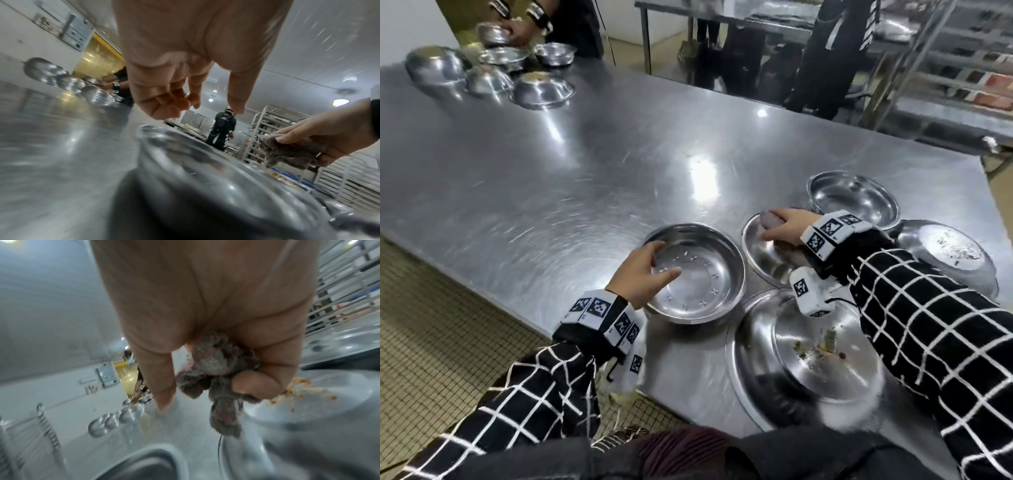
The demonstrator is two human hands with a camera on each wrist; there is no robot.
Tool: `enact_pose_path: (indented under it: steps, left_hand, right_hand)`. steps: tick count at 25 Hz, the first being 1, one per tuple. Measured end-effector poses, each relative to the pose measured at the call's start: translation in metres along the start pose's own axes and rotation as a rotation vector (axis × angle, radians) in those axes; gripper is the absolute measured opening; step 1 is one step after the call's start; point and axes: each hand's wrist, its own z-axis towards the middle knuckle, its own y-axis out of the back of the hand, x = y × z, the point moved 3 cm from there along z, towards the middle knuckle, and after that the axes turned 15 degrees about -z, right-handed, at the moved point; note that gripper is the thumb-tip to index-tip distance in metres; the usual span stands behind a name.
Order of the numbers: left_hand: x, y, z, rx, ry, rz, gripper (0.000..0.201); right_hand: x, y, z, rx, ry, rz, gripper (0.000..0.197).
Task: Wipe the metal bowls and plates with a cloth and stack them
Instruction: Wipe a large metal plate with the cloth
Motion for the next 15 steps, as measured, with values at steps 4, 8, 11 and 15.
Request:
enact_pose_path:
  steps: [4,8,11,15]
  left_hand:
    - [-0.047,-0.046,0.045,0.154,-0.052,-0.034,0.062]
    - [-0.060,-0.102,0.108,0.327,0.112,0.086,0.069]
    - [-0.063,-0.130,0.145,0.358,0.132,0.356,0.074]
    - [-0.055,-0.154,0.179,0.430,0.216,0.584,0.087]
  right_hand:
    - [-0.068,0.007,-0.016,-0.046,-0.117,0.318,0.028]
    - [-0.141,-0.011,-0.015,-0.016,-0.288,0.453,0.023]
    - [-0.175,-0.032,-0.005,0.026,-0.358,0.520,0.019]
    - [-0.196,-0.067,0.019,0.149,-0.383,0.537,0.036]
